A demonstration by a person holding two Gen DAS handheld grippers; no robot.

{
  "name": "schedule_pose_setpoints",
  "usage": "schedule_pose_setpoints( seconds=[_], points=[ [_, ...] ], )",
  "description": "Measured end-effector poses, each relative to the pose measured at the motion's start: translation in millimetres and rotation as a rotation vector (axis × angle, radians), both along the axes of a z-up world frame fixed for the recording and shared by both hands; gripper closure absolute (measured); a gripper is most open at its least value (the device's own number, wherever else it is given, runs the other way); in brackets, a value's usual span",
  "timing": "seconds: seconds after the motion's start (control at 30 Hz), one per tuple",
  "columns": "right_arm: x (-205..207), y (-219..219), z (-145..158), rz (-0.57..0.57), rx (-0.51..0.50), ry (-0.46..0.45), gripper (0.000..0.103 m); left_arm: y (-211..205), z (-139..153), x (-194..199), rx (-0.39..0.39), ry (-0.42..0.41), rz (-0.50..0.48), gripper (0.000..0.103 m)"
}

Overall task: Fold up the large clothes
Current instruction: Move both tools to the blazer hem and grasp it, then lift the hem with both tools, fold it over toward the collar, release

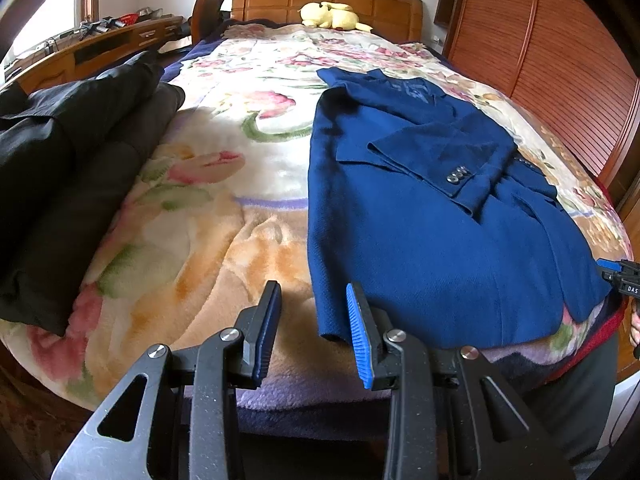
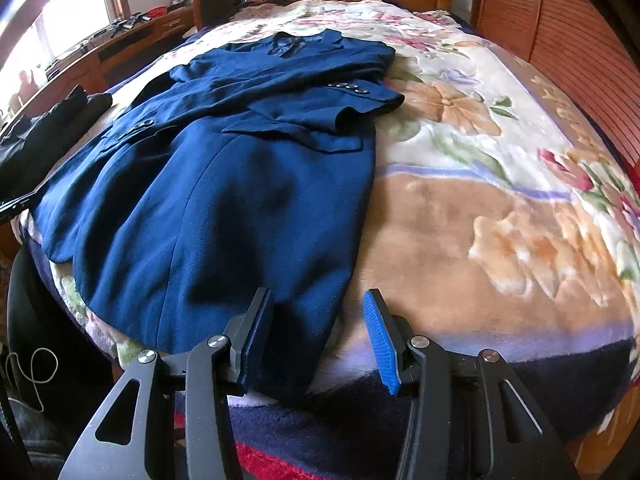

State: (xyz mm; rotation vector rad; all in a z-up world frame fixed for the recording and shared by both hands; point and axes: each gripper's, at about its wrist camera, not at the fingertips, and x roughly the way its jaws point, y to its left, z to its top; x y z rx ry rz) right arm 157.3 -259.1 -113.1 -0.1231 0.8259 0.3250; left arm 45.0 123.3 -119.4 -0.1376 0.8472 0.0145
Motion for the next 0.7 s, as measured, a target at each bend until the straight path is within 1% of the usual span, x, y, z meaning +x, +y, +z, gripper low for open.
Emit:
schedule_pose_setpoints(
  seconds=[0.03, 0.07, 0.1, 0.13, 0.17, 0.2, 0.23, 0.27, 0.33, 0.43, 0.53, 0.7],
  points=[
    [0.8, 0.4, -1.0, 0.006, 0.006, -0.002, 0.055, -1.9, 0.0, 0.7, 0.008, 0.001, -0.001, 0.069],
    [0.2, 2.1, -1.9, 0.010, 0.011, -0.005, 0.063, -4.9, 0.8, 0.9, 0.021, -0.002, -0.009, 0.071],
    [0.5, 3.5, -2.7, 0.028, 0.019, -0.004, 0.068, -6.8, 1.9, 1.1, 0.020, -0.006, -0.023, 0.084],
    [0.3, 4.5, -3.2, 0.042, 0.027, -0.002, 0.072, -7.4, 2.7, 1.7, 0.005, -0.004, -0.037, 0.089],
    [0.0, 5.2, -3.8, 0.046, 0.025, -0.008, 0.075, -8.2, 3.8, 1.9, -0.005, 0.003, -0.042, 0.092],
    [0.8, 5.4, -4.2, 0.057, 0.027, -0.008, 0.078, -9.0, 5.9, 1.9, 0.003, 0.003, -0.042, 0.096],
    [2.0, 4.7, -4.0, 0.065, 0.034, -0.004, 0.089, -10.1, 9.5, 0.5, 0.007, -0.004, -0.047, 0.097],
    [3.0, 2.9, -2.5, 0.059, 0.034, -0.005, 0.097, -11.2, 14.6, -2.3, -0.002, -0.018, -0.054, 0.098],
    [2.2, -0.9, 3.8, 0.057, 0.044, -0.013, 0.100, -14.3, 28.8, -10.5, -0.003, -0.057, -0.058, 0.098],
    [-9.1, -8.0, 20.5, 0.059, 0.072, -0.069, 0.101, -21.3, 54.1, -25.3, -0.004, -0.121, -0.066, 0.098],
    [-22.0, -21.1, 41.8, 0.044, 0.121, -0.122, 0.101, -27.6, 74.5, -38.9, -0.007, -0.170, -0.080, 0.098],
    [-47.4, -37.9, 72.5, 0.025, 0.173, -0.207, 0.101, -35.7, 105.6, -61.8, -0.011, -0.244, -0.104, 0.098]
  ],
)
